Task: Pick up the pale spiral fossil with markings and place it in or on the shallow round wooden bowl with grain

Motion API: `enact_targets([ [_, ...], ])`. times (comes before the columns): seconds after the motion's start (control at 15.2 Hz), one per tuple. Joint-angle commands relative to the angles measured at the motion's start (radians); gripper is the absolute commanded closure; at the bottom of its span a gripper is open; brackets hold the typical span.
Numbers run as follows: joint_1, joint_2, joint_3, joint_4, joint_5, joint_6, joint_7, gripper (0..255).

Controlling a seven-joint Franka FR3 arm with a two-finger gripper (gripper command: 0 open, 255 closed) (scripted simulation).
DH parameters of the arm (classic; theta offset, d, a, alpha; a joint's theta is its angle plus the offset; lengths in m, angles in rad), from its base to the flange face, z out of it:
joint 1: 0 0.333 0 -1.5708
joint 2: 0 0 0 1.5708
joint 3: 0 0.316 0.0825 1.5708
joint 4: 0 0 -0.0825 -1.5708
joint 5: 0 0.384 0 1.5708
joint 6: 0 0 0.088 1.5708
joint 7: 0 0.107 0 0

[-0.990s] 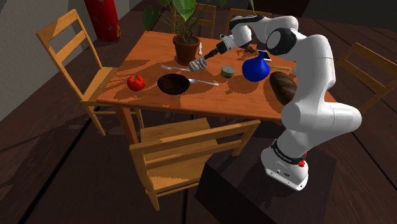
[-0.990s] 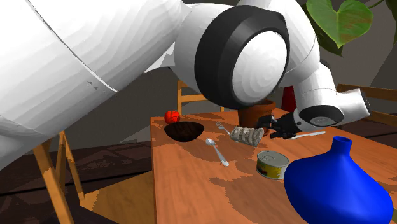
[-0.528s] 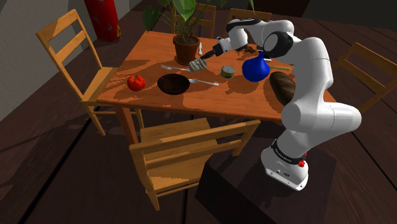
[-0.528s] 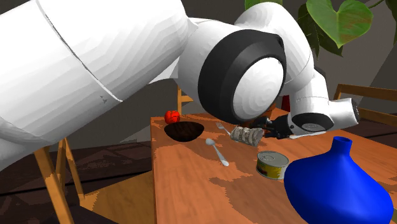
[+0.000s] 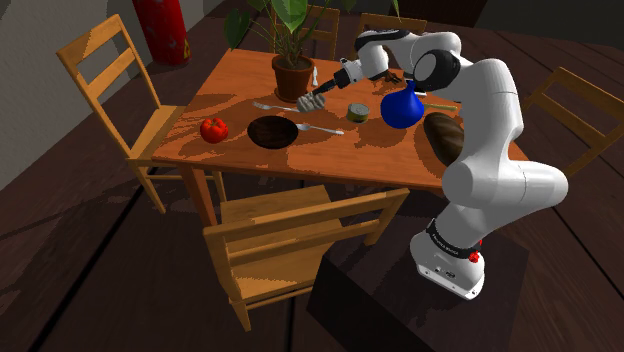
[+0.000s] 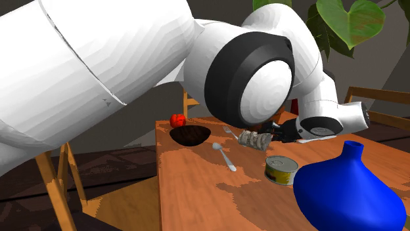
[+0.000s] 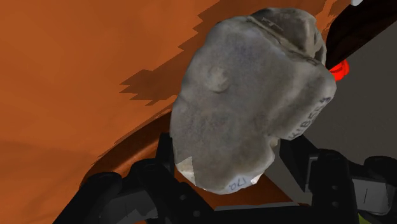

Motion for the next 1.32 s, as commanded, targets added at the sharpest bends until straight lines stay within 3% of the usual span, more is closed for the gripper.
enact_targets([
  [0.0,0.0,0.0,0.0,0.0,0.0,0.0,0.0,255],
  [0.53,0.0,0.0,0.0,0.0,0.0,0.0,0.0,255],
  [1.25,-0.01,-0.092,0.006,-0.024,0.002,-0.035,0.059,255],
])
